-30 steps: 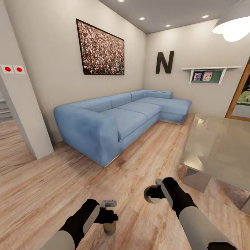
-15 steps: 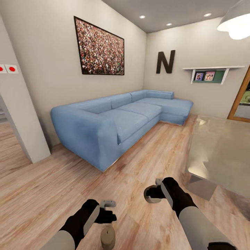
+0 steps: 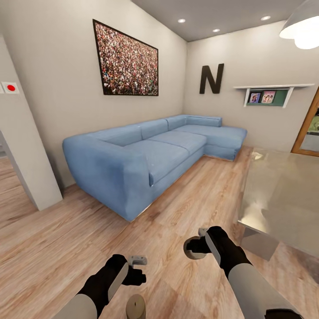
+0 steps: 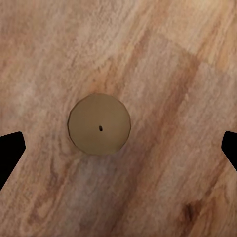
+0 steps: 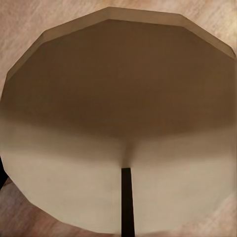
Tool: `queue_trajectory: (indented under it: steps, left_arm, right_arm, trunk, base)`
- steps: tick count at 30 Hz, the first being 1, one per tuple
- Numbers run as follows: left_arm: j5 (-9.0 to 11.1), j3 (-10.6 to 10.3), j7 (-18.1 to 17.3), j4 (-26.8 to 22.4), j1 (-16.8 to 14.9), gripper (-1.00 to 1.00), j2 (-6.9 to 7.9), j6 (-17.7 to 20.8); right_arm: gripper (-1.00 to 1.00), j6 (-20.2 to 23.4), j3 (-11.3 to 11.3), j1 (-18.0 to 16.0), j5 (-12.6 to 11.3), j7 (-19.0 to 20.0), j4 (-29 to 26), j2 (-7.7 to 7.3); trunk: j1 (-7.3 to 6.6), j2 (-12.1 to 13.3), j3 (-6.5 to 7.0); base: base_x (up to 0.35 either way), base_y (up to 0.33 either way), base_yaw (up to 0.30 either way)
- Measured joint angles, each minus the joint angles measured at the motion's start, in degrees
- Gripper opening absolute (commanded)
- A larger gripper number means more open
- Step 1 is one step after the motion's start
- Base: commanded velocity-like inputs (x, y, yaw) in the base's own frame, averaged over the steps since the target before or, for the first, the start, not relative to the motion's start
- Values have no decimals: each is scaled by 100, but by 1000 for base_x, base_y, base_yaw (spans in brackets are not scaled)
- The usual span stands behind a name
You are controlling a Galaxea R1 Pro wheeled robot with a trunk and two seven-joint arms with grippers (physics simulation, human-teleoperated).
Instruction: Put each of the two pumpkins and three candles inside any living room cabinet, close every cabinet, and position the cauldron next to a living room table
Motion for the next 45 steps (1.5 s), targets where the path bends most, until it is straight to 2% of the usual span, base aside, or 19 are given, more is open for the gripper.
queue_trajectory:
  steps: [5, 12, 15, 18, 45]
  left_arm:
    - [3, 1, 27, 8, 0, 100, -8, 14]
    - [6, 1, 37, 90, 1, 100, -99, 84]
    - [-8, 1, 73, 111, 0, 100, -114, 472]
    - [-11, 4, 83, 113, 0, 100, -115, 547]
    - [-16, 50, 113, 76, -1, 100, -73, 525]
  right_arm:
    - [-100, 0, 0, 0, 0, 0, 0, 0]
    - [-100, 0, 0, 0, 0, 0, 0, 0]
    - [-100, 0, 0, 0, 0, 0, 0, 0]
    - [-100, 0, 0, 0, 0, 0, 0, 0]
    - [-100, 0, 18, 1, -3, 10, 1, 5]
  trunk:
    - [0, 0, 0]
    - [0, 0, 0]
    - [0, 0, 0]
    - [0, 0, 0]
    - [70, -36, -598]
  base:
    - [2, 0, 0]
    - [0, 0, 0]
    - [0, 0, 0]
    - [0, 0, 0]
    - [0, 0, 0]
